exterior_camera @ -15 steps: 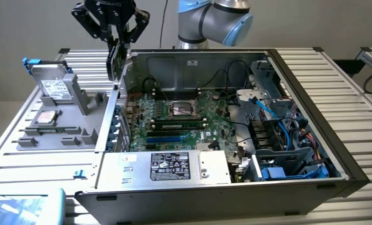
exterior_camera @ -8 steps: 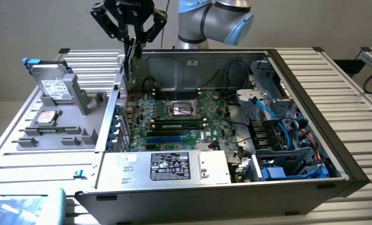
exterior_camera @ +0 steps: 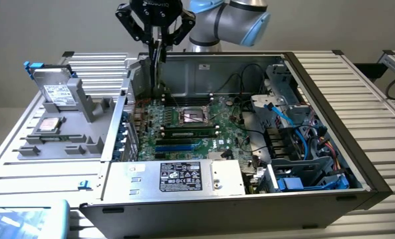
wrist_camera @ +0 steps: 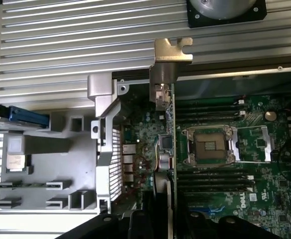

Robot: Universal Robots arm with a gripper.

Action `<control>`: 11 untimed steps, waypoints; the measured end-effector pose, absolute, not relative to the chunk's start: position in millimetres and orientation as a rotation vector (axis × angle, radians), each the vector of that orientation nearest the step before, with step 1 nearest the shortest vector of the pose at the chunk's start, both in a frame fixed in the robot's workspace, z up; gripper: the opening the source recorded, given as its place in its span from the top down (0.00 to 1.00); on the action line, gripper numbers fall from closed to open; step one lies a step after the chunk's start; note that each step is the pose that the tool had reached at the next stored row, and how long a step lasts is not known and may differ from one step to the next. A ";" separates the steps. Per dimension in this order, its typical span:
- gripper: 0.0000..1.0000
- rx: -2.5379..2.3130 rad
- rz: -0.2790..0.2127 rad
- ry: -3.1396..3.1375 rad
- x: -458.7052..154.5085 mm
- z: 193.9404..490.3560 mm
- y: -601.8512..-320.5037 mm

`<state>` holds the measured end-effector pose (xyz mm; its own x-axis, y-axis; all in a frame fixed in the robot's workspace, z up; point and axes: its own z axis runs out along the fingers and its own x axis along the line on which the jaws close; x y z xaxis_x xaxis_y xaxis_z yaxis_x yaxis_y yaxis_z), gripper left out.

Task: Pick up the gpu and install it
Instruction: 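Pick up the gpu and move the gpu toward the slot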

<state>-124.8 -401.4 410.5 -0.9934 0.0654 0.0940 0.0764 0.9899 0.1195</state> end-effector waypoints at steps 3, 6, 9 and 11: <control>0.72 -0.108 -0.191 -3.062 -116.6 409.9 -401.8; 0.72 -0.107 -0.192 -3.076 -107.9 408.6 -401.9; 0.72 -0.106 -0.193 -3.085 -98.1 406.5 -401.9; 0.72 -0.106 -0.193 -3.087 -91.2 405.6 -401.9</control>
